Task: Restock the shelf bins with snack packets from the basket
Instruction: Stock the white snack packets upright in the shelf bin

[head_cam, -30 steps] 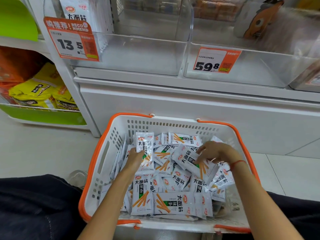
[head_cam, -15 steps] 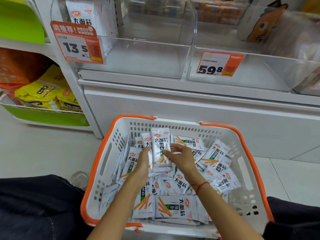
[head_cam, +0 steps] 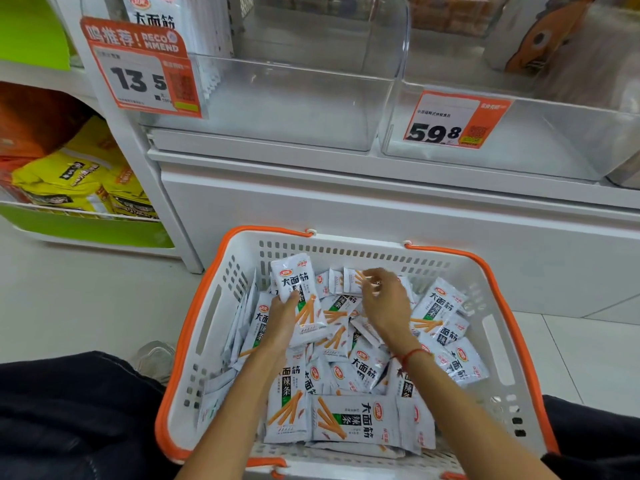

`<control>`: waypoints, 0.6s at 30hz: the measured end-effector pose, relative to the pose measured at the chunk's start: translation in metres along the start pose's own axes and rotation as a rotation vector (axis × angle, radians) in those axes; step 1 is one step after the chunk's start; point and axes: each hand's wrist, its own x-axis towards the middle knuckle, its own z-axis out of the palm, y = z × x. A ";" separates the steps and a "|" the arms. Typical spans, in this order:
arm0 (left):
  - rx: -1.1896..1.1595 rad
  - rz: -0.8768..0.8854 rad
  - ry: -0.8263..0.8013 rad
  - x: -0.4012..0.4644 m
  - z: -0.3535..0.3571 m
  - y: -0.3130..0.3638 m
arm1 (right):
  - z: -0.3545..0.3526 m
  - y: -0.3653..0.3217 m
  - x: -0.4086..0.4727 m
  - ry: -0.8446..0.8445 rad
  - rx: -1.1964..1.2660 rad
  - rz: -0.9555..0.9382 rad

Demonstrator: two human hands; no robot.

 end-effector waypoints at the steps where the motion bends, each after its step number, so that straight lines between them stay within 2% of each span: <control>1: -0.038 -0.023 0.008 0.002 -0.002 0.001 | -0.003 0.011 0.006 -0.055 -0.202 0.002; 3: -0.095 -0.063 0.010 0.005 -0.007 0.003 | -0.004 0.027 0.011 -0.182 -0.553 -0.051; 4: -0.116 -0.075 -0.001 0.005 -0.009 0.002 | -0.005 0.031 0.009 -0.175 -0.646 -0.101; 6: -0.151 -0.097 -0.023 0.005 -0.013 0.001 | -0.007 0.035 0.007 -0.137 -0.670 -0.153; 8: -0.178 -0.116 -0.035 0.005 -0.015 0.001 | -0.015 0.036 0.003 -0.202 -0.609 -0.139; 10: -0.182 -0.112 -0.032 0.004 -0.018 0.002 | -0.026 0.041 0.003 -0.297 -0.521 -0.143; 13: -0.175 -0.116 -0.052 0.000 -0.022 0.006 | -0.041 0.044 0.007 -0.352 -0.289 -0.121; 16: -0.152 -0.100 -0.056 -0.008 -0.027 0.012 | -0.052 0.035 0.005 -0.386 0.203 0.107; 18: -0.125 -0.089 -0.060 -0.013 -0.027 0.016 | -0.055 0.022 0.001 -0.429 0.379 0.176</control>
